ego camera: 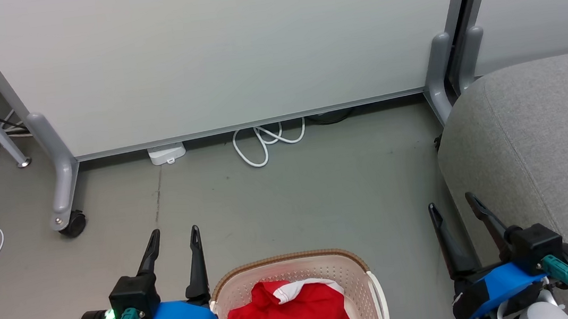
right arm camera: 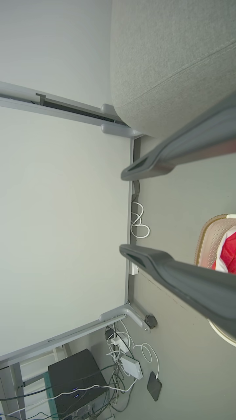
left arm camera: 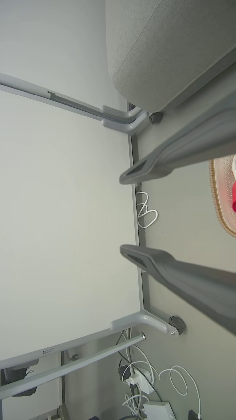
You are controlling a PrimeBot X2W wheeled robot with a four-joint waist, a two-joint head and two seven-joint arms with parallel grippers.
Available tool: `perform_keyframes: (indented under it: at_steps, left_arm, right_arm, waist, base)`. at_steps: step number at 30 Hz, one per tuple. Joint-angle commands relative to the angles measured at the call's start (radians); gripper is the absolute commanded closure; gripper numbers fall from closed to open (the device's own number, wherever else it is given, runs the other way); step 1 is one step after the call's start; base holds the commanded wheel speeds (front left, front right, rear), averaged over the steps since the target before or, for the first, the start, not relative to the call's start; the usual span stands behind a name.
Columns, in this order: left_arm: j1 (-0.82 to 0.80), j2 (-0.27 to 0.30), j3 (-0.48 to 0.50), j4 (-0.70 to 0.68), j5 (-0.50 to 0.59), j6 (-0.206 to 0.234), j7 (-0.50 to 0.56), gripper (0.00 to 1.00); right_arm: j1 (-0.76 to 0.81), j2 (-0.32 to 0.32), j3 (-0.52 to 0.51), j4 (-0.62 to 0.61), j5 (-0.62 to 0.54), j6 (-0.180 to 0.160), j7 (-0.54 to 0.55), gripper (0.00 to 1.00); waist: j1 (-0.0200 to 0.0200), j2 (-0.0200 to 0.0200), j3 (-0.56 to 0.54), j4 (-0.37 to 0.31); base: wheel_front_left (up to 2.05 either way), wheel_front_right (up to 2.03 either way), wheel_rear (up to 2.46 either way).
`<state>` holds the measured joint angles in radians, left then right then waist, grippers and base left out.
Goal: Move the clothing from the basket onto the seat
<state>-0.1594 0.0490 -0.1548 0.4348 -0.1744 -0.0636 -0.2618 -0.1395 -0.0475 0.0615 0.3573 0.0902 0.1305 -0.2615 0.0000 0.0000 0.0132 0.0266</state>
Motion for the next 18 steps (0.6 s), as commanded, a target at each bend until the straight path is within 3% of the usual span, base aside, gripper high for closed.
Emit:
perform_keyframes:
  at_steps: [1, 11, 18]
  left_arm:
    - [-0.011, 0.003, -0.002, 0.001, 0.000, -0.002, -0.005, 0.00]
    - [-0.045, 0.002, -0.004, 0.024, 0.009, -0.018, -0.005, 0.00]
    - [-0.137, 0.011, -0.020, 0.106, 0.047, -0.047, -0.004, 0.00]
  right_arm:
    - [-0.012, -0.005, 0.000, 0.001, 0.000, 0.000, -0.006, 0.00]
    - [-0.025, -0.005, 0.009, -0.012, 0.004, 0.000, -0.005, 0.00]
    - [-0.067, -0.005, 0.018, -0.033, 0.008, 0.000, -0.005, 0.00]
  waist:
    - [0.0000, 0.0000, 0.001, -0.001]
    - [0.0000, 0.0000, 0.032, -0.022]
    - [0.0000, 0.0000, 0.118, -0.068]
  base:
    - [0.00, 0.00, 0.00]
    - [0.00, 0.00, 0.00]
    - [0.00, 0.00, 0.00]
